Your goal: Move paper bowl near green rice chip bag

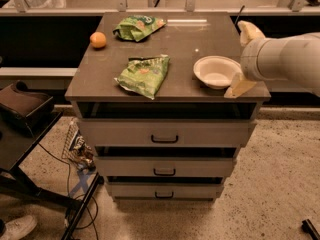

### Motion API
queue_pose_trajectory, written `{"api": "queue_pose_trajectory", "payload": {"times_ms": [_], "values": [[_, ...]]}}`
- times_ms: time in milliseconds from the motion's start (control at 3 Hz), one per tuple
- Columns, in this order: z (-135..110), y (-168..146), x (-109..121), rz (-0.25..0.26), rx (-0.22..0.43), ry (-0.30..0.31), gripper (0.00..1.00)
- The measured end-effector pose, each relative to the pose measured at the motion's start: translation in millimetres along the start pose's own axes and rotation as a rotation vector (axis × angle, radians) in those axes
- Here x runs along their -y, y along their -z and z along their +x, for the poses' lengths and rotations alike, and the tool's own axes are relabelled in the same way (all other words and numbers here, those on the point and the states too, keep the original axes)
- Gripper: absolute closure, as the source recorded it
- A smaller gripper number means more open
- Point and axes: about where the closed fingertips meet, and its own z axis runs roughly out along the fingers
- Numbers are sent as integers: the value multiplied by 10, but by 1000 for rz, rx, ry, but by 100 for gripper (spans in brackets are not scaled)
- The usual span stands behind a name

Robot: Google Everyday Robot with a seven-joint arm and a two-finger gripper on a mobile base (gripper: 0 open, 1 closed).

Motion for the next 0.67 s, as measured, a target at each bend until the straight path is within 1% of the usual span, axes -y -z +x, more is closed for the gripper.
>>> {"api": "queue_pose_trajectory", "payload": {"times_ms": [333, 667], "values": [[-49, -87, -91, -6, 11, 14, 29], [-58, -87, -89, -6, 11, 14, 52]]}}
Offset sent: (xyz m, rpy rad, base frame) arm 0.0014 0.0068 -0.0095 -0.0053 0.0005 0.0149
